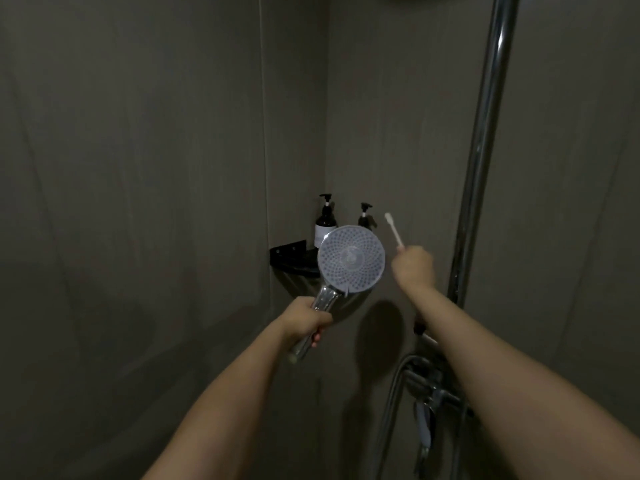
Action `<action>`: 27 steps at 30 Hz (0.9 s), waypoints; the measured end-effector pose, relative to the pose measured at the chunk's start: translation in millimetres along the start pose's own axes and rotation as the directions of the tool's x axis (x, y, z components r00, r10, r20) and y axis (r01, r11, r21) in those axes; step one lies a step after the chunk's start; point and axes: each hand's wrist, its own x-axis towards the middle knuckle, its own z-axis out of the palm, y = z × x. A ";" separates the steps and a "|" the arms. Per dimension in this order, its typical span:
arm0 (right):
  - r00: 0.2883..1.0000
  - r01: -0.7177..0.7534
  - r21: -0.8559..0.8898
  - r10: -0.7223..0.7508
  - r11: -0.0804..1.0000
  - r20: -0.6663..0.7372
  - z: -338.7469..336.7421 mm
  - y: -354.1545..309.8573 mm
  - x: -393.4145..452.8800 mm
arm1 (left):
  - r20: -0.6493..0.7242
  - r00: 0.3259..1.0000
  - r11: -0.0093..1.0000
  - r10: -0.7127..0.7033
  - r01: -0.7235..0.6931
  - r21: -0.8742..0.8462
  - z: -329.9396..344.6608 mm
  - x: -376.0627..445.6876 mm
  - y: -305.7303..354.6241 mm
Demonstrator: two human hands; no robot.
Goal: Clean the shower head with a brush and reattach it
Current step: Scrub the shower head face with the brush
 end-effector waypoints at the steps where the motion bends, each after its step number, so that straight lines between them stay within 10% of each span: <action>1: 0.999 0.028 -0.012 -0.028 1.000 -0.022 -1.9 -1.9 -0.5 | -0.002 1.000 1.000 0.004 -0.004 0.000 -2.3 -1.6 1.0; 7: 0.836 0.534 -0.374 -0.407 0.758 0.368 20.5 -28.8 -39.2 | -0.038 0.999 0.999 0.030 -0.031 -0.026 -16.6 -6.3 4.9; 12: 0.990 0.131 -0.142 -0.123 0.981 0.064 -1.1 -24.8 -19.0 | -0.042 0.998 0.999 0.040 -0.038 0.029 -25.4 -12.9 7.1; 20: 0.830 0.542 -0.305 -0.440 0.784 0.344 21.6 -54.6 -58.3 | -0.063 0.997 0.999 0.052 -0.053 -0.007 -38.4 -17.0 8.4; 24: 0.965 0.245 -0.290 -0.205 0.925 0.162 6.3 -38.7 -36.7 | -0.055 0.998 0.999 0.034 -0.033 0.017 -43.0 -21.9 8.0; 27: 0.952 0.302 -0.317 -0.267 0.899 0.151 1.8 -39.9 -31.9 | -0.049 0.998 0.999 0.032 -0.030 0.027 -45.9 -24.6 4.3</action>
